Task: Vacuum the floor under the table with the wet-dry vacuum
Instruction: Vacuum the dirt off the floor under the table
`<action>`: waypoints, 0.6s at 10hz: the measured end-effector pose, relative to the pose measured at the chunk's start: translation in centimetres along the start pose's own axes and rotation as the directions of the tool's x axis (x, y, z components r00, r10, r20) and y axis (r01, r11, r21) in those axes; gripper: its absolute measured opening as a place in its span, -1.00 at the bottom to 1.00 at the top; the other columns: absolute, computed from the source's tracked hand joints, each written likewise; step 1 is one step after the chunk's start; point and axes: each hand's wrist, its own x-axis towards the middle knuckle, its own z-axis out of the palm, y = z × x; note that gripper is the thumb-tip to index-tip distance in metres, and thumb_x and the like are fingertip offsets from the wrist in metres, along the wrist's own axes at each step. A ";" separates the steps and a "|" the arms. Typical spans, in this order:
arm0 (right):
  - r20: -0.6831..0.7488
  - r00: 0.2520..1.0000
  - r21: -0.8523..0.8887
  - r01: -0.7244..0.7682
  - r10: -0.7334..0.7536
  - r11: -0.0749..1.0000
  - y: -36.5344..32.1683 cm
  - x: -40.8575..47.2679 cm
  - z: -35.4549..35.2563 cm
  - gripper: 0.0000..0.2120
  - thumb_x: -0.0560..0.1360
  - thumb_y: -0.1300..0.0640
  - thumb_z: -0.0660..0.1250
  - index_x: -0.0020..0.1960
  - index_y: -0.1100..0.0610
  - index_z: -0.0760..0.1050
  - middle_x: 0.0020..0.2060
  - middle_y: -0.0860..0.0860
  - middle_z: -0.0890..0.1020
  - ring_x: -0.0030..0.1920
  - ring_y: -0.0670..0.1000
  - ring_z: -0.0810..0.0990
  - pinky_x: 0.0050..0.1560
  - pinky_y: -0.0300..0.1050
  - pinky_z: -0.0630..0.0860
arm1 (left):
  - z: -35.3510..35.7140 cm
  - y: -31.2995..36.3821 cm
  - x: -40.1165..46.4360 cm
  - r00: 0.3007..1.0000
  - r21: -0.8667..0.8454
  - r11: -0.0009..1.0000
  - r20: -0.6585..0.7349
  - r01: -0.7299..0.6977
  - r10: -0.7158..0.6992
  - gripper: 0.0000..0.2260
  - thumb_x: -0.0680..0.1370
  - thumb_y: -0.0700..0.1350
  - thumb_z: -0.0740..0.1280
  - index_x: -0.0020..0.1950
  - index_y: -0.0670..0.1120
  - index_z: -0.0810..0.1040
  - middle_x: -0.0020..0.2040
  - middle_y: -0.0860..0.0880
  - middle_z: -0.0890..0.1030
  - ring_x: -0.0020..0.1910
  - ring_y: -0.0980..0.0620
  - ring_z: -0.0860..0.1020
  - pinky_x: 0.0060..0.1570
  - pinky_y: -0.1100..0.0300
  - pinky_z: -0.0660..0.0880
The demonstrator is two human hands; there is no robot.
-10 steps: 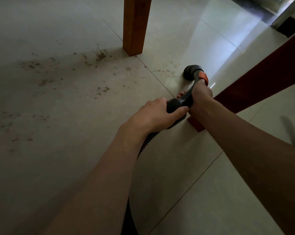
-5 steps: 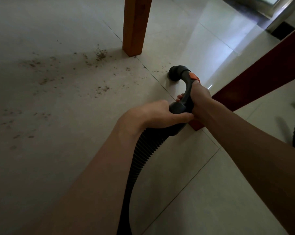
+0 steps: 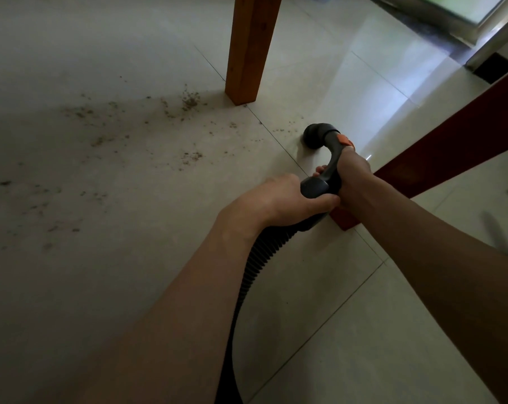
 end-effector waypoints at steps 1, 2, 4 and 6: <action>-0.015 0.989 -0.001 0.149 -0.149 0.989 0.7 -0.9 -0.1 -0.75 0.64 0.01 0.11 0.07 0.21 0.33 -0.31 0.05 0.48 -0.67 -0.11 0.48 -0.62 -0.33 0.39 | -0.3 0.5 -0.2 0.999 -0.027 1.000 0.050 -0.005 0.006 -0.68 0.51 0.22 0.27 -0.12 -0.03 0.47 -0.15 -0.08 0.60 -0.19 0.00 0.61 -0.13 0.16 0.54; -0.062 0.998 -0.051 -0.002 -0.001 0.999 -0.4 -1.6 0.2 -0.78 0.65 0.13 0.11 -0.02 0.31 0.32 -0.47 0.13 0.48 -0.78 -0.06 0.38 -0.65 -0.23 0.38 | -0.8 1.1 -0.3 0.991 -0.005 0.999 0.128 0.033 -0.033 -0.68 0.50 0.24 0.25 -0.20 0.00 0.43 -0.20 -0.04 0.59 -0.24 0.05 0.59 -0.21 0.23 0.52; -0.026 0.998 -0.053 -0.056 0.055 0.997 0.1 -4.3 -0.2 -0.71 0.64 0.14 0.13 -0.16 0.34 0.31 -0.33 0.11 0.41 -0.41 -0.01 0.40 -0.49 -0.22 0.44 | -1.6 1.7 -0.9 0.960 -0.062 0.994 0.272 0.088 -0.068 -0.67 0.49 0.22 0.29 -0.14 -0.06 0.44 -0.24 -0.03 0.61 -0.37 0.13 0.62 -0.28 0.29 0.56; -0.016 0.994 -0.020 0.108 -0.109 0.994 1.1 -4.5 -0.4 -0.61 0.64 0.02 0.10 0.37 0.23 0.33 -0.27 0.04 0.44 -0.38 -0.02 0.46 -0.66 -0.34 0.37 | -1.1 1.8 -1.4 0.970 -0.038 0.997 0.238 0.060 -0.049 -0.67 0.52 0.22 0.23 -0.15 -0.04 0.43 -0.16 -0.06 0.60 -0.19 0.02 0.62 -0.17 0.24 0.53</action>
